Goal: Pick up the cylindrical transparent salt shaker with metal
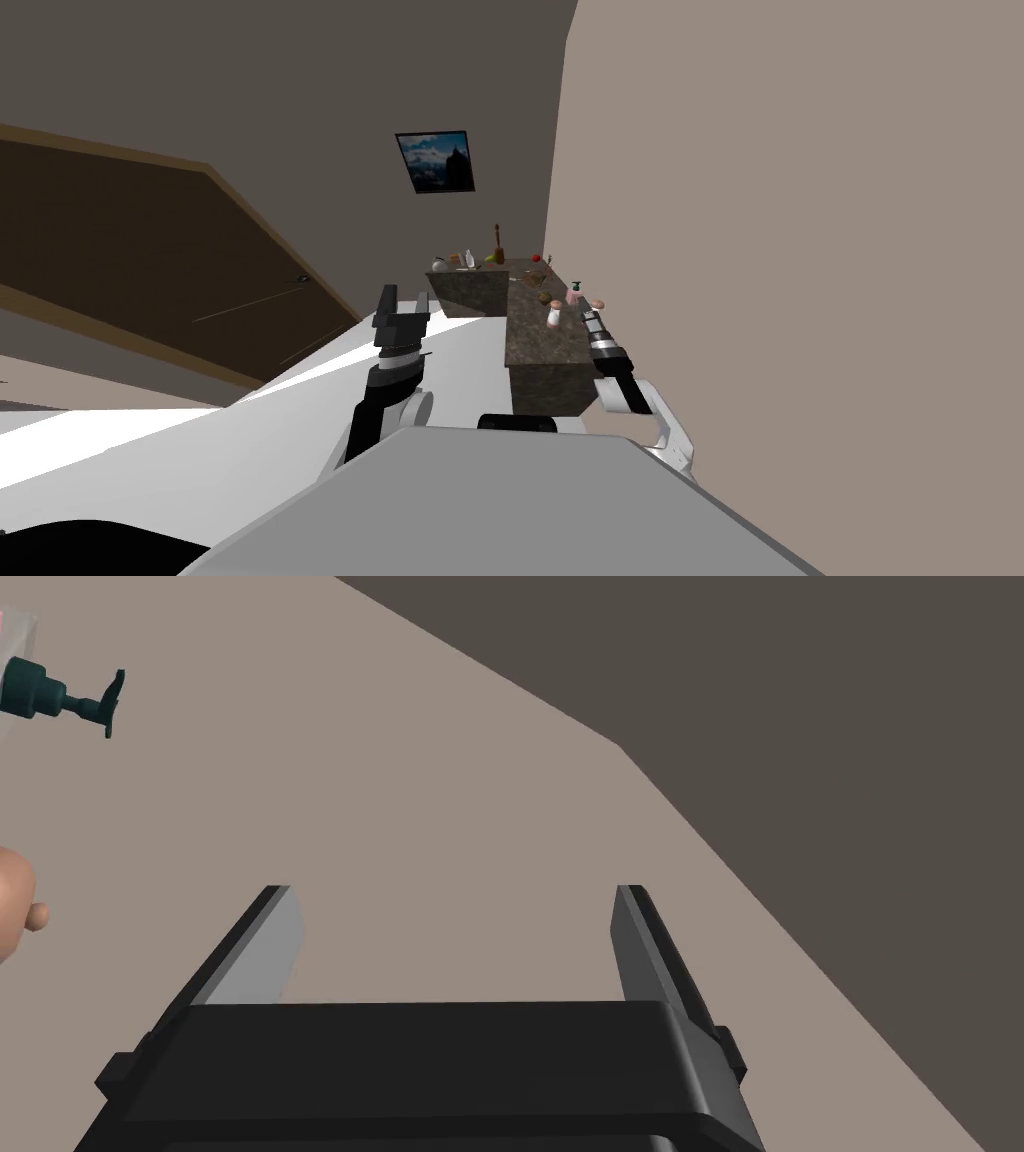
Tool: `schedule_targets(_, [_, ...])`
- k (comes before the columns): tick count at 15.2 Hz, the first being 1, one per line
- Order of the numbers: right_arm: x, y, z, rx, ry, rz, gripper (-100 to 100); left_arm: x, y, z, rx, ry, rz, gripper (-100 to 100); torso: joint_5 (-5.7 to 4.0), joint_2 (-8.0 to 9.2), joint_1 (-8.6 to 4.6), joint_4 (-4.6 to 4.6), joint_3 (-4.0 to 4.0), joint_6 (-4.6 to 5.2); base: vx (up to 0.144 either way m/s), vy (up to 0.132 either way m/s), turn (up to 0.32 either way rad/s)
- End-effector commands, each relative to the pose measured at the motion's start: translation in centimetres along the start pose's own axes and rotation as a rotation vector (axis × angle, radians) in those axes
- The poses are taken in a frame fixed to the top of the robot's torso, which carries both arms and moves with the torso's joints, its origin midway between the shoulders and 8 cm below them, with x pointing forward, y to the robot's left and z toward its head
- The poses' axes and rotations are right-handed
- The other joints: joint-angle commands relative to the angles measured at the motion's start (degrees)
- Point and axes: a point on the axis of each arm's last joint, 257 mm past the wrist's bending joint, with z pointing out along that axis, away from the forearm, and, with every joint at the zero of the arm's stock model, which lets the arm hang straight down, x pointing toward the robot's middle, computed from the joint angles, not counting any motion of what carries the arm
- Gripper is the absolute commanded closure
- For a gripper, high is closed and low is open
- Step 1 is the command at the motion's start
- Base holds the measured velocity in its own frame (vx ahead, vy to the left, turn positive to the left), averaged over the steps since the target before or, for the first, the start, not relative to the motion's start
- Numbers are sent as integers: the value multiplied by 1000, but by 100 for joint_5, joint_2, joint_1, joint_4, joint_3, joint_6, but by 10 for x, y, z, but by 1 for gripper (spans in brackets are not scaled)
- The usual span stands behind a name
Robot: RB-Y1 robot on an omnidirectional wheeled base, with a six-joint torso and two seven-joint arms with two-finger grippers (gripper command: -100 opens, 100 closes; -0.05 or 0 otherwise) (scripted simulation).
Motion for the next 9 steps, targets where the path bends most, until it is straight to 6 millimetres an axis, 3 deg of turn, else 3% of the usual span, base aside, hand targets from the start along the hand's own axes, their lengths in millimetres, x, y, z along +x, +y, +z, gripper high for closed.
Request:
schedule_targets(1, [6,-21,5,49,29,-62,-100,0,0,0,0,0,0,0,0,0,0,0,0,0,-10,84,26])
schedule_targets(4, [11,-35,10,82,49,-119,-100,0,0,0,0,0,0,0,-1,1,-4,0,1,0,-6,73,17])
schedule_targets(5, [13,-49,14,116,63,-156,-100,0,0,0,0,0,0,0,-1,1,-6,0,0,0,-4,76,26])
schedule_targets(6, [14,-49,14,116,65,-167,-100,0,0,0,0,0,0,0,-1,0,-5,0,0,0,0,73,19])
schedule_targets(9, [16,-77,24,186,88,-250,-100,0,0,0,0,0,0,0,-2,1,-8,0,1,1,-2,75,20])
